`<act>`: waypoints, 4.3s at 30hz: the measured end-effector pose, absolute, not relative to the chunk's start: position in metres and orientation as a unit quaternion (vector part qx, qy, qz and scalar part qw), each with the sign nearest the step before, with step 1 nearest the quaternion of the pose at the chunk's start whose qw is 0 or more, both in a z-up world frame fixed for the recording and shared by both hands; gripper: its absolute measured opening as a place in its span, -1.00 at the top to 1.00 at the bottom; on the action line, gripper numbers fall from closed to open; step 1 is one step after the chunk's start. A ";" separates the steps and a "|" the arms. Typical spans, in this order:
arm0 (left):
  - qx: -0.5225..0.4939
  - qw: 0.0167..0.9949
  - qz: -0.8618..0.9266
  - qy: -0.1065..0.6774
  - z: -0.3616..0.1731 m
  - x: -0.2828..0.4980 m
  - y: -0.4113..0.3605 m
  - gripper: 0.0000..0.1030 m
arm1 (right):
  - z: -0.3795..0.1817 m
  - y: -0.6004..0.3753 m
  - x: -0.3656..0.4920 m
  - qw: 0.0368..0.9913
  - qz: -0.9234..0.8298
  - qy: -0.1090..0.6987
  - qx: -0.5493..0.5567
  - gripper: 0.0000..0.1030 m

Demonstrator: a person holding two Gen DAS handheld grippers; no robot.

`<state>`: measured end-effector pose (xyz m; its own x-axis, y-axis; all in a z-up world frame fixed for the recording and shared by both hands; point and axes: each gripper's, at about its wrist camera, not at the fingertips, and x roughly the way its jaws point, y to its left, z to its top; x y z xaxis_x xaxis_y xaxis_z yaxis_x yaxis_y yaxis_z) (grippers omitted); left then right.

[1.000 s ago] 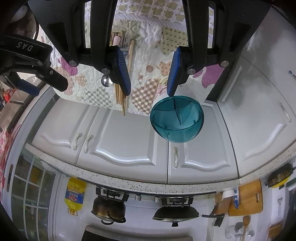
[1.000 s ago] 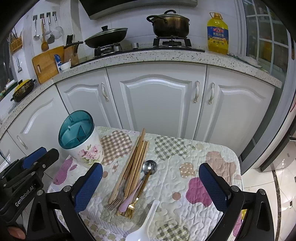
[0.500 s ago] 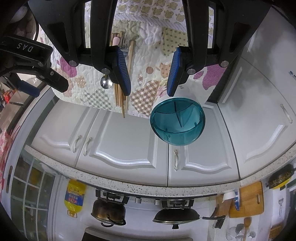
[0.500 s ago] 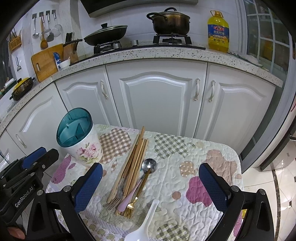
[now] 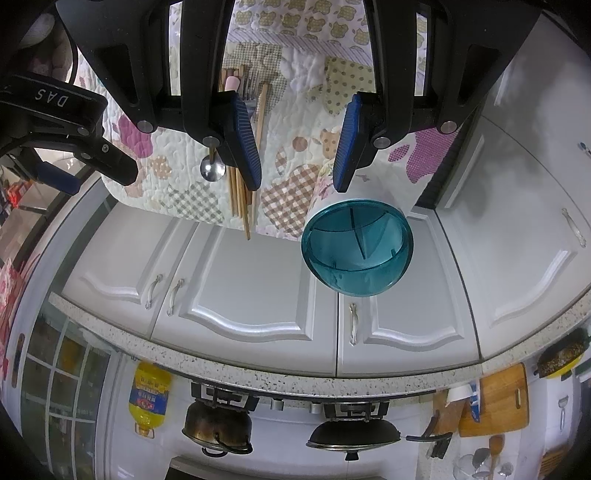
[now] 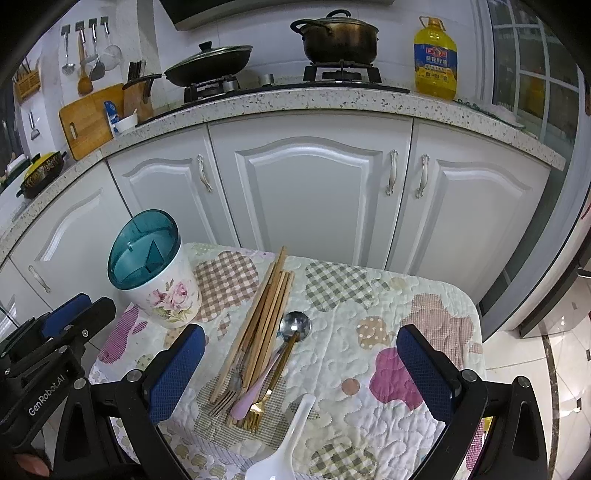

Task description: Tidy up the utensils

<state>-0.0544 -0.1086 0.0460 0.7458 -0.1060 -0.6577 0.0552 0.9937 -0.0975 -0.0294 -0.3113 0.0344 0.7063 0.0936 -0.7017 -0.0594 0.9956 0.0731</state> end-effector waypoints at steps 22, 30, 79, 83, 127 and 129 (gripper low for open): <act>-0.034 0.929 -0.046 0.366 0.038 -0.051 -0.112 0.23 | 0.025 -0.312 -0.024 0.918 0.039 0.395 0.021 -1.00; -0.034 0.927 -0.046 0.371 0.034 -0.049 -0.111 0.23 | 0.021 -0.313 -0.020 0.913 0.037 0.405 0.022 -1.00; 0.008 0.877 -0.120 0.465 -0.056 0.048 -0.173 0.23 | -0.097 -0.340 0.131 0.829 0.145 0.536 0.068 0.95; 0.009 0.874 -0.120 0.471 -0.060 0.053 -0.177 0.23 | -0.083 -0.347 0.140 0.831 0.169 0.516 0.123 0.69; 0.042 0.857 -0.044 0.512 -0.103 0.197 -0.225 0.50 | -0.082 -0.392 0.145 0.815 0.215 0.502 0.192 0.84; 0.040 0.854 -0.057 0.516 -0.103 0.201 -0.228 0.59 | -0.081 -0.392 0.144 0.816 0.214 0.501 0.193 0.84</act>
<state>0.2009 -0.2277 -0.1027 0.4610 -0.0553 -0.8857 0.1386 0.9903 0.0104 0.1445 -0.3916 -0.0813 0.4056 0.5432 -0.7351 -0.1565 0.8336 0.5297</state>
